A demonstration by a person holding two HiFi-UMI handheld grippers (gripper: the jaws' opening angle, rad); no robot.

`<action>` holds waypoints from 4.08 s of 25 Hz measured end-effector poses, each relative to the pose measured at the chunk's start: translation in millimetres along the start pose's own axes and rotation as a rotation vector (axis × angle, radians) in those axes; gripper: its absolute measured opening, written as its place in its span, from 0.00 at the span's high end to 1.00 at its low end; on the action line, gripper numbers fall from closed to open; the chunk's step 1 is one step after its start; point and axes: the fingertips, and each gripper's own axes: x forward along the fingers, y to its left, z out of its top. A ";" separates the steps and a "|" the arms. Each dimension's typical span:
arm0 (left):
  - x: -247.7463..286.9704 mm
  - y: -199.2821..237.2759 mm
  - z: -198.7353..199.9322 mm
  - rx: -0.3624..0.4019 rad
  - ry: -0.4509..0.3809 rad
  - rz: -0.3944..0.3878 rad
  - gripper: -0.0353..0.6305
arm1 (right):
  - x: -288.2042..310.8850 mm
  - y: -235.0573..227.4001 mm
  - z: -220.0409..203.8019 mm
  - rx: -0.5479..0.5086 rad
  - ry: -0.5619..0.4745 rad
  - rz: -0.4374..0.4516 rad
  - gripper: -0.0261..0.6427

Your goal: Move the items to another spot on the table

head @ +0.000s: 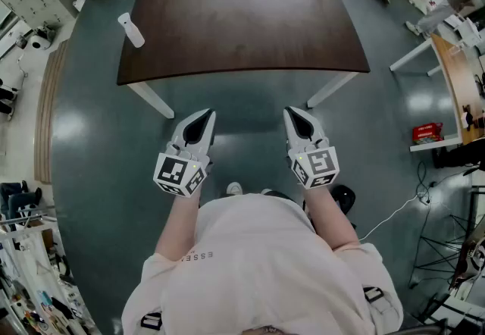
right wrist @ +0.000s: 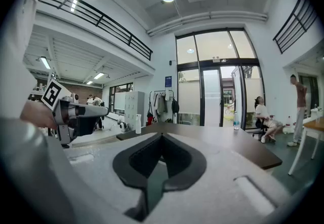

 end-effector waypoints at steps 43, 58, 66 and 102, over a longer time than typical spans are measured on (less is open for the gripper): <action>-114.8 224.9 22.0 -0.019 -0.056 0.512 0.92 | 254.1 137.7 24.3 0.020 0.019 0.381 0.97; -69.9 429.4 64.5 -0.010 -0.038 0.571 0.92 | 473.5 195.4 60.1 -0.044 0.055 0.502 0.94; -72.4 512.8 54.0 -0.073 0.016 0.474 0.92 | 543.7 244.3 39.7 -0.022 0.155 0.439 0.59; 25.5 488.6 41.1 -0.087 0.127 0.005 0.92 | 510.8 192.4 45.5 0.011 0.116 0.122 0.65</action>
